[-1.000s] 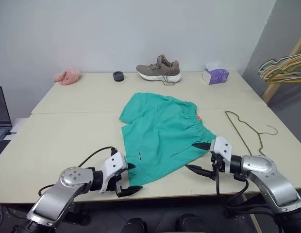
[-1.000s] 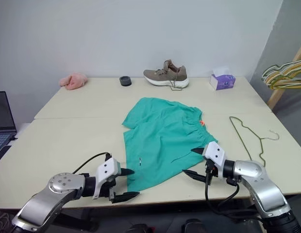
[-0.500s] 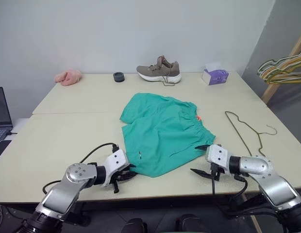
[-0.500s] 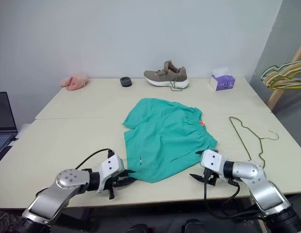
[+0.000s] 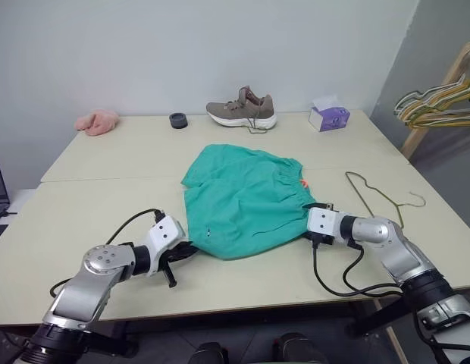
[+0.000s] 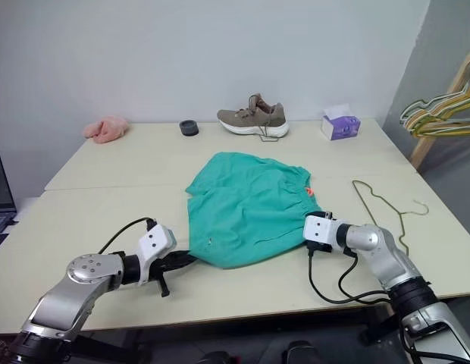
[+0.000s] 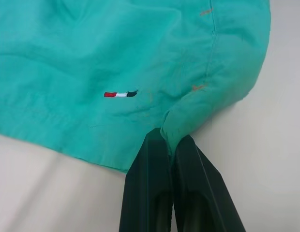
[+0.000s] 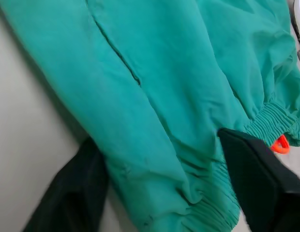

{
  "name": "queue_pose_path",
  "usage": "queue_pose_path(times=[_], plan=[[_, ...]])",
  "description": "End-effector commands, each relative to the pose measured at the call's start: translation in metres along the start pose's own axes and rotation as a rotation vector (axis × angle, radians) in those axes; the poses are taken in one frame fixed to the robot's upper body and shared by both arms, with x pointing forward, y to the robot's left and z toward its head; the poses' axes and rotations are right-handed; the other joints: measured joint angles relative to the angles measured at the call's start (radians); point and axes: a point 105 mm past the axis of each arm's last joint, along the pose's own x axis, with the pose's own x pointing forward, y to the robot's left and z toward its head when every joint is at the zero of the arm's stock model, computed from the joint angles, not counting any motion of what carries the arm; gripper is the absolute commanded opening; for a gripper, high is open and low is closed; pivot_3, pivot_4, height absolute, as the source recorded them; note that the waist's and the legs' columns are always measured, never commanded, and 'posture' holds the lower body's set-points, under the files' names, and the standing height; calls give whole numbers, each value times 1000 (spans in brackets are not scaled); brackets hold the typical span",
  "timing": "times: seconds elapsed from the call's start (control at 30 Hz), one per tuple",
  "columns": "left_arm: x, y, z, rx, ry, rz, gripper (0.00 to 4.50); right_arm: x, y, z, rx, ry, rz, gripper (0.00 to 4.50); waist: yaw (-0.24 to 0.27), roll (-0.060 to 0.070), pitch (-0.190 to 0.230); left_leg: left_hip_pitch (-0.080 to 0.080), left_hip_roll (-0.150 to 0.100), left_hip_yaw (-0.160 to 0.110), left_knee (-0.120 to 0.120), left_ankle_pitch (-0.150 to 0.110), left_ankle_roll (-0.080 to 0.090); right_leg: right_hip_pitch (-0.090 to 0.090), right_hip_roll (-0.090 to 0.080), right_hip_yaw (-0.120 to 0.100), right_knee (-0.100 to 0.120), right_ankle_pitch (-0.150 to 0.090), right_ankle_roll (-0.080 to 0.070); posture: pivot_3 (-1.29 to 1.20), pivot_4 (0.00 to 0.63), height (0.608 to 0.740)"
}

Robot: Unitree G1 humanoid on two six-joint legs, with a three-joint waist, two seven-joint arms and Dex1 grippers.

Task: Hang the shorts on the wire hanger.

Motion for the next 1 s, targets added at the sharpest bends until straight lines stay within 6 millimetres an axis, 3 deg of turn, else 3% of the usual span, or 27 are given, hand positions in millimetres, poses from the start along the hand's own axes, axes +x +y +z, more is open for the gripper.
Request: queue_pose_path(times=[0.03, 0.13, 0.23, 0.47, 0.63, 0.77, 0.97, 1.0], plan=[[-12, -1, 4, 30, 5, -24, 0, -3, -3, 13, -65, -47, 37, 2146, 0, 0, 0, 0, 0, 0, 0, 0, 0, 0, 0, 0, 0, 0, 0, -65, 0, 740], [-21, -19, -7, 32, 70, -140, 0, -5, 6, 20, -96, -75, 111, 1086, -4, 0, 0, 0, 1, 0, -1, 0, 0, -1, 0, 0, 0, 0, -1, -69, 0, 740], [-29, -24, -14, 42, 118, -181, 0, -8, 10, 25, -120, -93, 162, 31, -4, 1, 0, 0, 1, 0, -1, 0, 0, -1, 0, 0, 0, -1, -1, -68, 0, 740], [-51, -27, -30, 74, 232, -265, 0, -46, 36, 37, -96, -118, 438, 31, 2, 1, 1, 0, 1, -1, -2, 0, 0, -1, -1, -2, 0, -2, -3, -58, 0, 740], [-56, -32, -33, 70, 248, -304, 0, -66, 52, 49, -66, -127, 574, 31, 3, 2, 1, 0, 1, -2, -2, 0, 0, -1, -1, -3, 0, -2, -3, -61, 0, 740], [-59, -53, -32, 36, 242, -403, 0, -71, 63, 59, -27, -147, 628, 31, 1, 1, 1, 0, 2, -2, -2, 0, 0, -2, -1, -4, 1, -3, -5, -64, 0, 740], [-59, -74, -33, 0, 248, -474, 0, -69, 68, 53, -11, -101, 637, 31, 1, 2, 1, 1, 2, -2, -2, 0, 0, -4, -1, -5, 0, -3, -6, -64, 0, 740], [-60, -75, -33, -8, 248, -474, 233, -69, 68, 52, -23, -93, 637, 206, 2, 2, 1, 1, 2, -2, -2, 0, 0, -4, -1, -5, 0, -3, -6, -64, 0, 740]])
